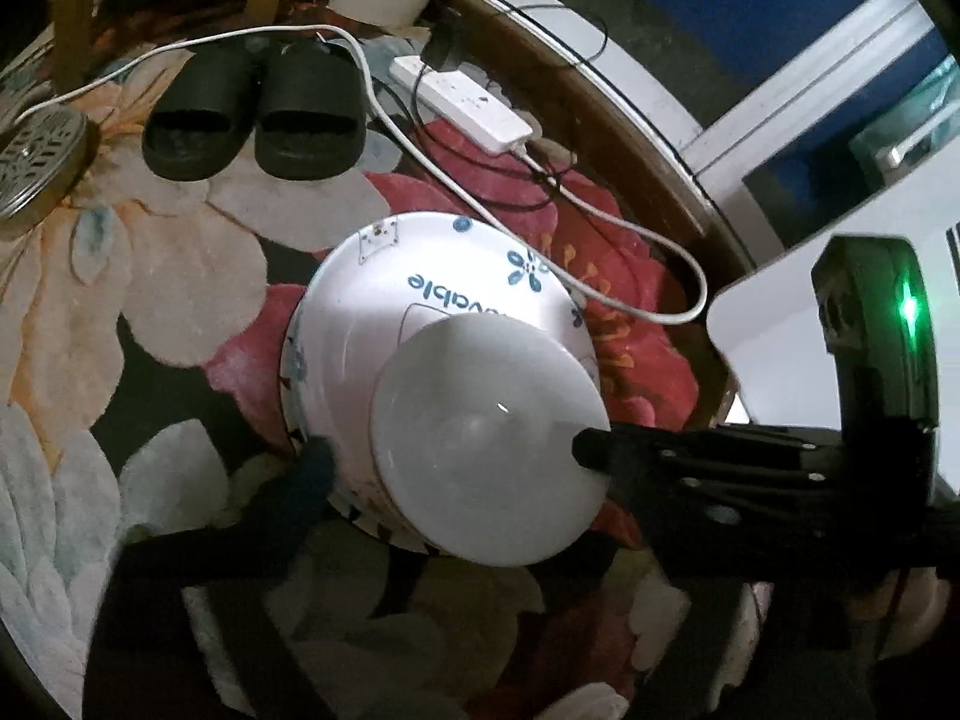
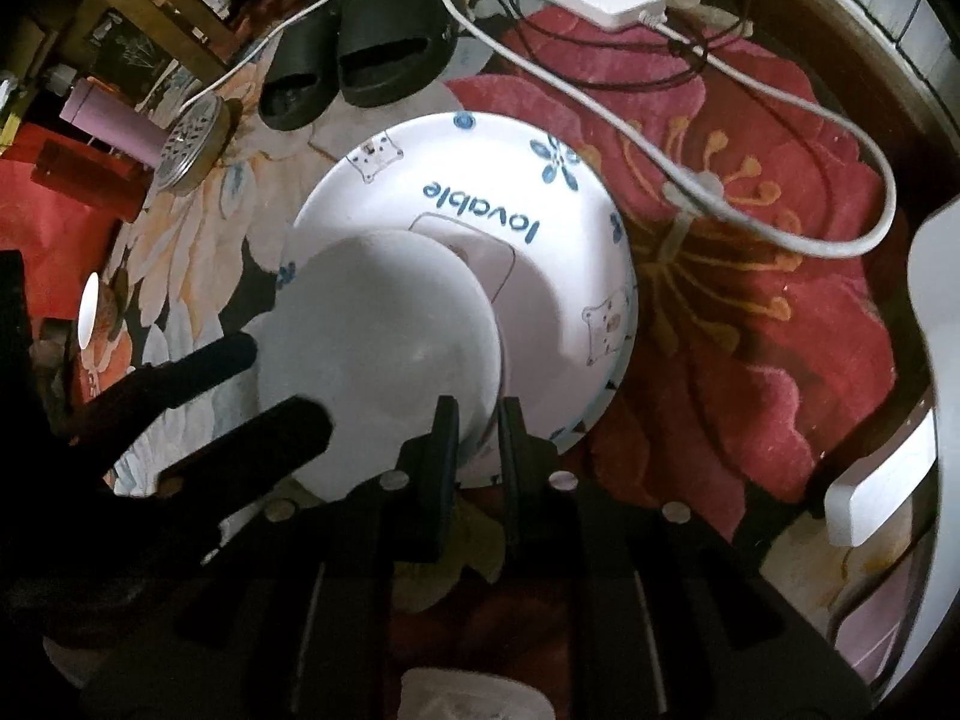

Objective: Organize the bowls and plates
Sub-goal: 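Lower the brown-outside bowl into the white bowl on the stack, then open the right tool to release the brown-outside bowl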

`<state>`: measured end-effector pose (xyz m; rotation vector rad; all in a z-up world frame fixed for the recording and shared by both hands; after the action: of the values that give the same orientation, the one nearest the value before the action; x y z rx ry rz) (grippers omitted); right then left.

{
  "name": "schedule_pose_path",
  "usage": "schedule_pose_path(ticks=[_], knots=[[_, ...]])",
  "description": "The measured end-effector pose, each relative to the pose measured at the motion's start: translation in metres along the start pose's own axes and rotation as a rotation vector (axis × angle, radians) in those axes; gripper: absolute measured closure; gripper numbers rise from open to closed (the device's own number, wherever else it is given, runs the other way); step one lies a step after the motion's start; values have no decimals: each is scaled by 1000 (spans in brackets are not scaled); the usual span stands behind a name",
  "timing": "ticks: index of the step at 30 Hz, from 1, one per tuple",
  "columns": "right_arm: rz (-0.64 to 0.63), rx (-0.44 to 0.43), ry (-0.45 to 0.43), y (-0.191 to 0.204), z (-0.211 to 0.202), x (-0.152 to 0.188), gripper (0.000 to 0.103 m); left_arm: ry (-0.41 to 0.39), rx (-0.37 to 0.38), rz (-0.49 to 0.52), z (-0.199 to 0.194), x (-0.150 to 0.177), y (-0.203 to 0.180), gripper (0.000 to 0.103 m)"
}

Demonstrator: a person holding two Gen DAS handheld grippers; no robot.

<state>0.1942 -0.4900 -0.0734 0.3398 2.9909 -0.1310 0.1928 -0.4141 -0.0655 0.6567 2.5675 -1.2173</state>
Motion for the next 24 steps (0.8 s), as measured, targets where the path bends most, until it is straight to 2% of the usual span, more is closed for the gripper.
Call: schedule_pose_path(ticks=[12, 14, 16, 19, 21, 24], knots=[[22, 7, -13, 2, -7, -5, 84, -64, -125, -15, -30, 1, 31, 1], [31, 9, -18, 2, -8, -7, 77, -73, -148, -24, -37, 2, 40, 1], [41, 14, -33, 2, -12, -9, 44, -82, -170, -35, -44, 4, 48, 1], [53, 34, -77, 2, -18, -14, 14, -93, -199, -52, -53, 6, 60, 1], [41, 61, -109, 3, -23, -18, 10, -99, -217, -58, -57, 7, 65, 1], [16, 81, -125, 9, -24, -21, 9, -109, -237, -69, -65, 10, 73, 1]])
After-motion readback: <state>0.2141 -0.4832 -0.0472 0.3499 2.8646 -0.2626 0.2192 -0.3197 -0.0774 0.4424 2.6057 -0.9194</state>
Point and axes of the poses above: each gripper's, at about its wrist camera, not at the fingertips, and z roughly the way its jaws point, y to its left, x to its underside, the point moved 10 cm from there along z, roughly the way its jaws point, and after that the axes turned 15 degrees about x, right-handed, at the moved point
